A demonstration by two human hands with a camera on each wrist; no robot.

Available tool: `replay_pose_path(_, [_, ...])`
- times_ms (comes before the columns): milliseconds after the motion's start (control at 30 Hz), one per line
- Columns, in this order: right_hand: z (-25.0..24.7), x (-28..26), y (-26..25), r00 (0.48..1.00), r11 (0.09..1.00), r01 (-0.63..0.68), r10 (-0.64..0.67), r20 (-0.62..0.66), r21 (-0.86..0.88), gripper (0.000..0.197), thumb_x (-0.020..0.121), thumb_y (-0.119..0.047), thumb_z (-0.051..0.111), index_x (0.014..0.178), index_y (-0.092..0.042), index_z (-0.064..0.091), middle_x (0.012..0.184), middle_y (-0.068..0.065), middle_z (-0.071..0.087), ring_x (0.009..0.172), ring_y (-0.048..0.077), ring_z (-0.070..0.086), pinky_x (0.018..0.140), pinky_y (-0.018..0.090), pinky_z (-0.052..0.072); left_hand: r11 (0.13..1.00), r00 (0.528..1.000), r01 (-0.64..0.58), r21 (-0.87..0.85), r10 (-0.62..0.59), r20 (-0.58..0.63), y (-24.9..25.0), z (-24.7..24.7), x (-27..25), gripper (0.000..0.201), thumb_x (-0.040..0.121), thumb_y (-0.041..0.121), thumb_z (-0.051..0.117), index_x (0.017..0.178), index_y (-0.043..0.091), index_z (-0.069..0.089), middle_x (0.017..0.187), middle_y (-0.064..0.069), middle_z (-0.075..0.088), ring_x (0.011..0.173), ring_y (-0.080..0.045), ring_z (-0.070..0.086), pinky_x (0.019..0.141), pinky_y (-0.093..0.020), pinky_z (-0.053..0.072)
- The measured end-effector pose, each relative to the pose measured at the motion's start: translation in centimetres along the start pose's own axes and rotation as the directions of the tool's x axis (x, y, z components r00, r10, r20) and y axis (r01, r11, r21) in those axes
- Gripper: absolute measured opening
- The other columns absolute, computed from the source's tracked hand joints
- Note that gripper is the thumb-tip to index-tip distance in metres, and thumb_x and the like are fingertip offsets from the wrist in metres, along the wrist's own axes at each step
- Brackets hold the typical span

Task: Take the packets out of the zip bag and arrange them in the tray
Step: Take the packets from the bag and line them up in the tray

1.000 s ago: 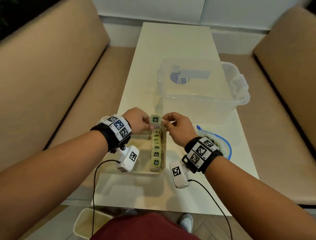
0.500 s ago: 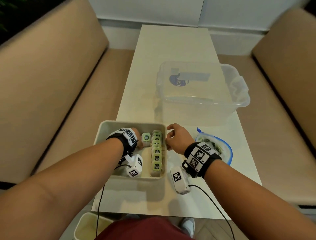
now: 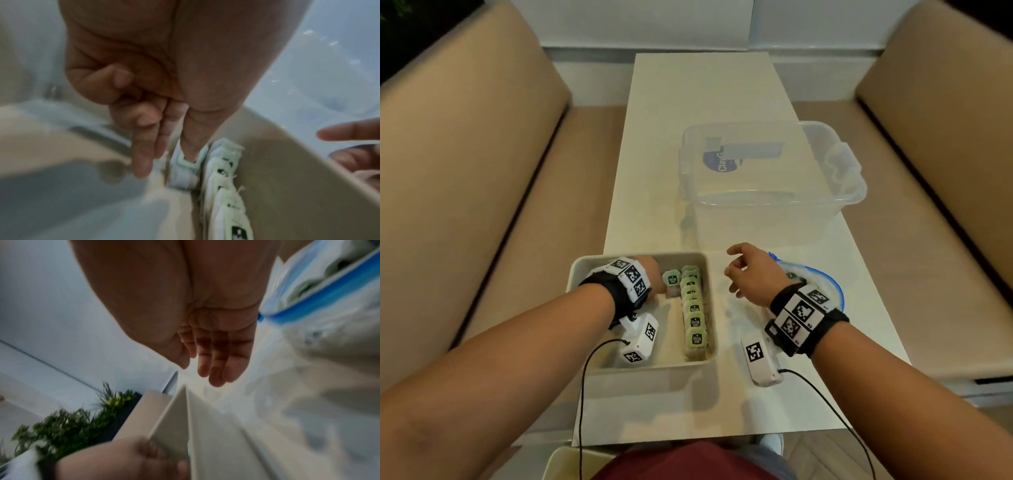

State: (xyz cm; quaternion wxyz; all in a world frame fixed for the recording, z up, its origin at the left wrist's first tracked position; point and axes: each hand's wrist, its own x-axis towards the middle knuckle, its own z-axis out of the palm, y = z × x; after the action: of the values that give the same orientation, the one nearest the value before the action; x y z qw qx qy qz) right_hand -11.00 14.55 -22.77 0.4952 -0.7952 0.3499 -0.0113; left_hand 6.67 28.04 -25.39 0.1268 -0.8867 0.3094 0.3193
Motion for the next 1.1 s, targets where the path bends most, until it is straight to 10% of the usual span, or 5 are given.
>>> replay_pose_path(233, [-7.7, -0.3, 4.6, 0.978, 0.984, -0.028, -0.010, -0.209, -0.178, 0.017, 0.091, -0.010, 0.054, 0.099, -0.020, 0.064, 0.093, 0.003, 0.070, 0.081, 0.024, 0.068, 0.078, 0.038, 0.057, 0.982, 0.946, -0.186, 0.017, 0.184, -0.268, 6.4, -5.3, -6.8, 0.034, 0.089, 0.043, 0.057, 0.100, 0.013, 0.068, 0.097, -0.005, 0.069, 0.087, -0.025, 0.064, 0.073, -0.032, 0.050])
replay_pose_path(433, [-10.9, -1.0, 7.0, 0.999, 0.880, 0.003, -0.022, -0.036, -0.475, 0.013, 0.089, -0.012, 0.059, 0.096, -0.013, 0.069, 0.098, 0.007, 0.069, 0.093, 0.026, 0.063, 0.077, 0.029, 0.047, 0.894, 0.882, -0.431, -0.120, 0.389, -0.266, 17.9, -4.6, -7.6, 0.023, 0.092, 0.032, 0.060, 0.109, 0.020, 0.072, 0.109, 0.000, 0.070, 0.098, -0.023, 0.064, 0.087, -0.033, 0.052])
replay_pose_path(600, [-11.4, -1.1, 8.3, 0.994, 0.755, 0.085, -0.017, 0.110, -0.651, 0.017, 0.087, -0.006, 0.059, 0.097, -0.014, 0.070, 0.108, 0.009, 0.069, 0.102, 0.028, 0.063, 0.083, 0.028, 0.046, 0.957, 0.953, -0.289, -0.005, 0.287, -0.100, 23.0, -0.7, -4.2, 0.023, 0.092, 0.026, 0.058, 0.105, 0.015, 0.073, 0.103, -0.004, 0.071, 0.087, -0.024, 0.065, 0.071, -0.029, 0.046])
replay_pose_path(767, [-11.3, -1.0, 9.5, 0.985, 0.707, 0.148, -0.040, 0.170, -0.692, 0.010, 0.085, -0.017, 0.068, 0.090, -0.010, 0.064, 0.098, 0.010, 0.061, 0.088, 0.027, 0.059, 0.077, 0.032, 0.048, 0.983, 0.958, -0.182, -0.026, 0.171, -0.231, 22.7, 2.2, -3.1, 0.014, 0.083, 0.028, 0.063, 0.085, 0.016, 0.070, 0.078, -0.002, 0.065, 0.067, -0.022, 0.059, 0.060, -0.029, 0.043])
replay_pose_path(1100, [-11.0, -1.1, 11.3, 0.978, 0.843, 0.202, -0.150, 0.143, -0.498, 0.031, 0.085, -0.010, 0.062, 0.116, -0.013, 0.061, 0.105, 0.010, 0.069, 0.097, 0.029, 0.063, 0.078, 0.031, 0.048, 0.939, 0.979, -0.104, -0.329, 0.039, -0.199, 23.8, 2.9, -4.4, 0.029, 0.088, 0.036, 0.061, 0.106, 0.014, 0.067, 0.091, -0.005, 0.065, 0.083, -0.023, 0.062, 0.070, -0.028, 0.048])
